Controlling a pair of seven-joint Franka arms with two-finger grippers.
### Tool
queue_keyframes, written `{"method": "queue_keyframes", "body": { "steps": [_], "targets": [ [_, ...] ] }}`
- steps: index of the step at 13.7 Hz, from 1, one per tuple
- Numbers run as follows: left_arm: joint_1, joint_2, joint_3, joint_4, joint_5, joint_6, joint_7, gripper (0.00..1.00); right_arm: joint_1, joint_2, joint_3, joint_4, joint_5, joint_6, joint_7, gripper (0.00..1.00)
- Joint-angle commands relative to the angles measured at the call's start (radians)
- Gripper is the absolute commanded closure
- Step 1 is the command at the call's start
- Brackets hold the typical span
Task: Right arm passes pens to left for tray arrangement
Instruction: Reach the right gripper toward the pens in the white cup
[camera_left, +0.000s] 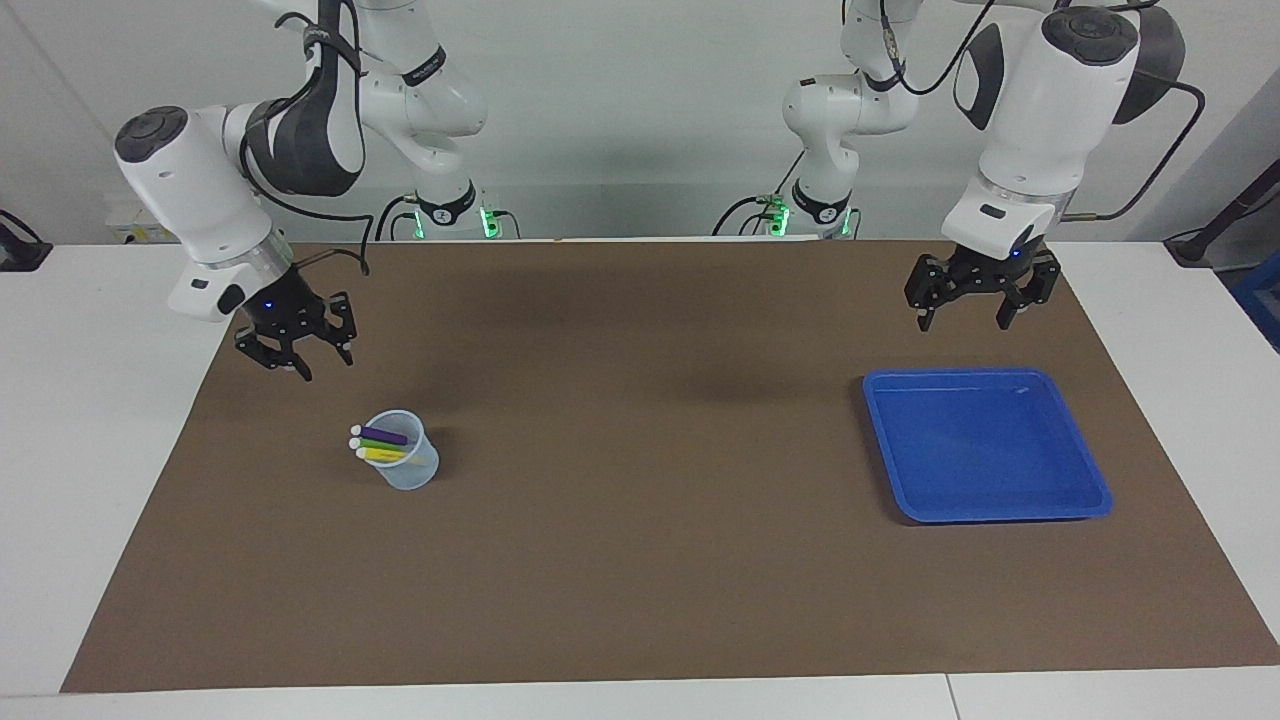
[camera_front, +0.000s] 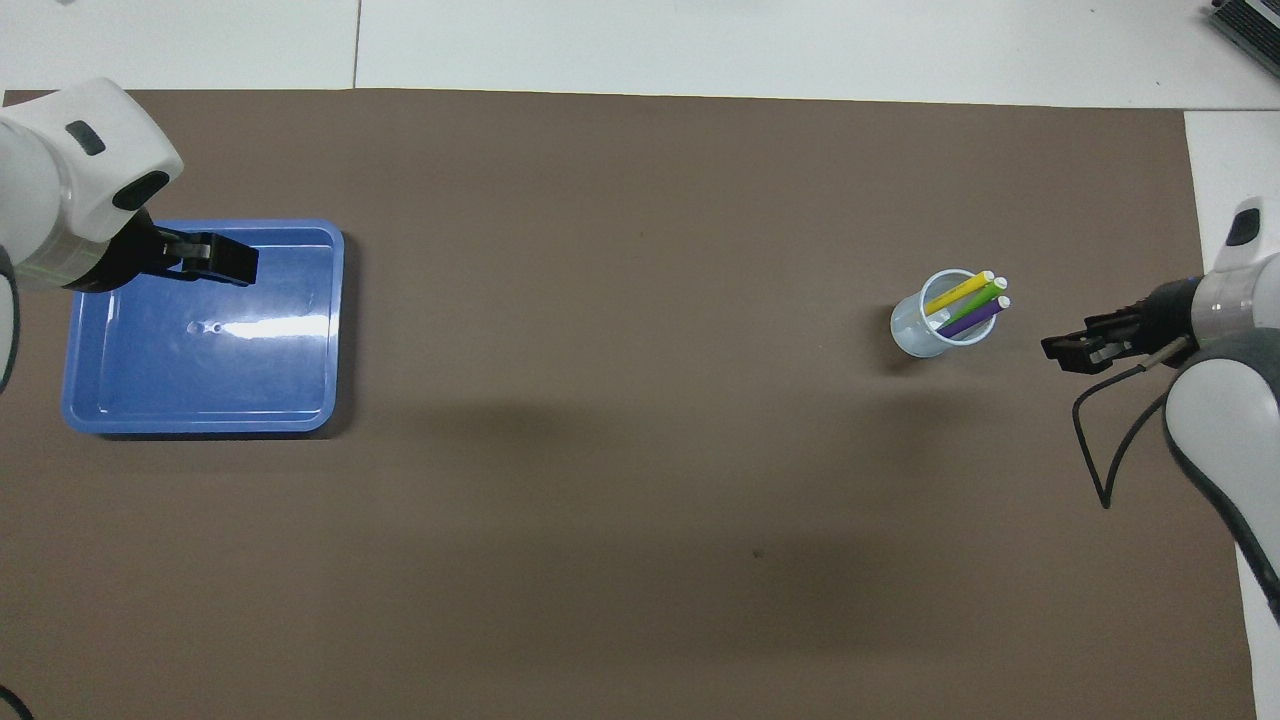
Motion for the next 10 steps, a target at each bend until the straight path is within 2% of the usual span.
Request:
{"method": "queue_keyframes", "body": {
  "steps": [1,4,10],
  "targets": [
    [0.002,-0.016,0.000,-0.017,0.017,-0.002,0.005,0.00,-0.011,0.059,0.011,0.063,0.024,-0.001,-0.099,0.45],
    [0.002,-0.016,0.000,-0.017,0.017,-0.002,0.005,0.00,0.001,0.111,0.014,0.092,0.053,0.000,-0.144,0.50],
    [0.002,-0.016,0.000,-0.017,0.017,-0.002,0.005,0.00,0.007,0.187,0.024,0.129,0.051,0.029,-0.161,0.52]
  ]
}}
